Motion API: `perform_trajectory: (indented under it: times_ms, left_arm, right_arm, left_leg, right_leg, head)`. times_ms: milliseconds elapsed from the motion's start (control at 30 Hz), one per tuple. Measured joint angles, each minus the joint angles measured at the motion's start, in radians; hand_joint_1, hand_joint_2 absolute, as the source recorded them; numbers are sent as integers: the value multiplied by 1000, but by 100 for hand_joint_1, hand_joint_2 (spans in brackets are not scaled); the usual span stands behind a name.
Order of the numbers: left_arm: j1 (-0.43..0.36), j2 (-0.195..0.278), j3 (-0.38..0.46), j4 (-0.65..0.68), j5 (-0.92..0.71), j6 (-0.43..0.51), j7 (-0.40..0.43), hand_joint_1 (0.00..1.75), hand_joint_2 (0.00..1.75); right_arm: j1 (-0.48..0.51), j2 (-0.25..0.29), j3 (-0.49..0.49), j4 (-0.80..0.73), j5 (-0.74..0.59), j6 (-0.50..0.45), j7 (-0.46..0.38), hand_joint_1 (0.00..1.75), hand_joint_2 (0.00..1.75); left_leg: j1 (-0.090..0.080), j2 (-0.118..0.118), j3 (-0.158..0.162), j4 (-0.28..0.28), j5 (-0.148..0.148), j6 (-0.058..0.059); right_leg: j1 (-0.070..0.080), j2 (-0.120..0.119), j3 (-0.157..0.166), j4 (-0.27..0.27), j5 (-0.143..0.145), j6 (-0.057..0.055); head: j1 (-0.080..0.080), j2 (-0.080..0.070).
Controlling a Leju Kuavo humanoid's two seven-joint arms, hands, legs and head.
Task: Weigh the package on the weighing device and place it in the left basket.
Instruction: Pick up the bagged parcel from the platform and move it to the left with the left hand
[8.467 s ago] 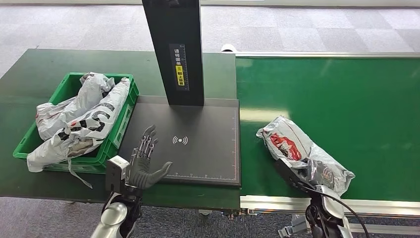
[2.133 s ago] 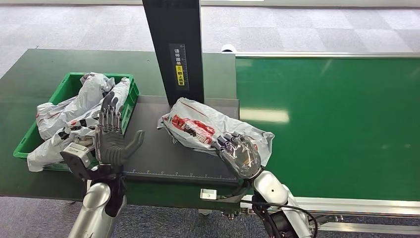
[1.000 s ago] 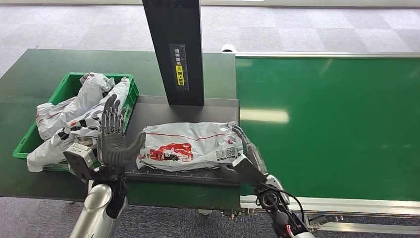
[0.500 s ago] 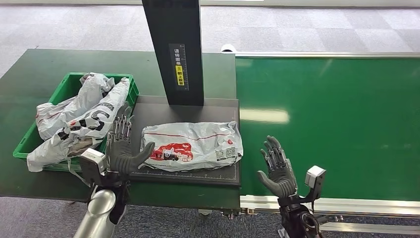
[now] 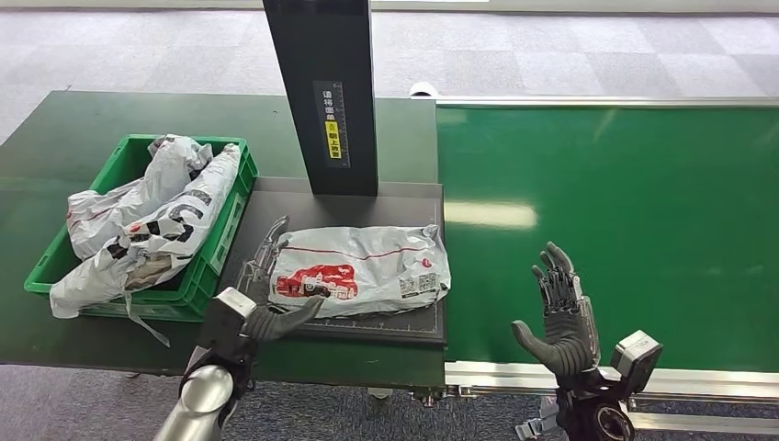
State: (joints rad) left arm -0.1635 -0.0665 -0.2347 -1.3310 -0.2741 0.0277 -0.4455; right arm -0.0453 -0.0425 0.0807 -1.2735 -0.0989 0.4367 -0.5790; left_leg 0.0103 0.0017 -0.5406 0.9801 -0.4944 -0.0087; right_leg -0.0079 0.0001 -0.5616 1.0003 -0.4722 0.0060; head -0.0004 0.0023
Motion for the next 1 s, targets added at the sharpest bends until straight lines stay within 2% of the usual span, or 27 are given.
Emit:
perform_trajectory:
  times_ms: [133, 200, 467, 633, 667, 767, 800, 1000]
  left_arm:
    - [-32, 8, -58, 73, -327, 129, 169, 0, 175]
    - [-59, 10, -86, 118, -449, 182, 218, 0, 175]
    - [-106, 12, -131, 210, -517, 191, 249, 0, 175]
    - [-131, 16, -155, 257, -682, 163, 347, 0, 175]
    - [-140, 16, -159, 271, -708, 151, 363, 14, 175]
    - [-169, 14, -159, 318, -716, 90, 367, 143, 175]
    - [-176, 12, -156, 332, -707, 76, 359, 173, 175]
    - [-187, 8, -132, 365, -678, 84, 314, 175, 175]
  right_arm:
    - [-2, 1, -14, -33, 58, -36, -1, 0, 175]
    - [-3, 4, -20, -36, 77, -41, 4, 0, 175]
    - [-9, 16, -28, -37, 101, -50, 7, 0, 175]
    - [-15, 21, -28, -37, 150, -70, 18, 0, 175]
    - [-17, 22, -28, -36, 157, -71, 20, 0, 175]
    - [-29, 27, -28, -29, 180, -74, 23, 0, 175]
    - [-34, 29, -28, -24, 186, -76, 24, 0, 175]
    - [-47, 40, -34, -4, 195, -93, 37, 0, 175]
  left_leg:
    - [0, 0, 0, 0, 0, 0]
    - [0, -1, 0, 0, 1, 0]
    - [0, -1, 0, 0, 0, 0]
    - [0, -1, 0, 0, 1, 0]
    - [0, -1, 0, 0, 1, 0]
    - [0, -1, 2, 0, 1, 0]
    - [0, -1, 3, 0, 1, 0]
    - [0, -1, 5, 0, 1, 0]
  right_leg:
    - [0, 0, 1, 0, 0, 0]
    - [0, 0, 1, 0, 0, 0]
    - [0, 0, 1, 0, 0, 0]
    - [0, 0, 1, 0, 0, 0]
    - [0, 0, 1, 0, 0, 0]
    - [0, -1, 3, 0, 0, 0]
    - [0, -1, 5, 0, 0, 0]
    - [0, -1, 6, 0, 0, 0]
  head:
    - [0, 0]
    - [0, 0]
    - [0, 0]
    - [0, 0]
    - [0, 0]
    - [0, 0]
    - [0, 0]
    - [0, 0]
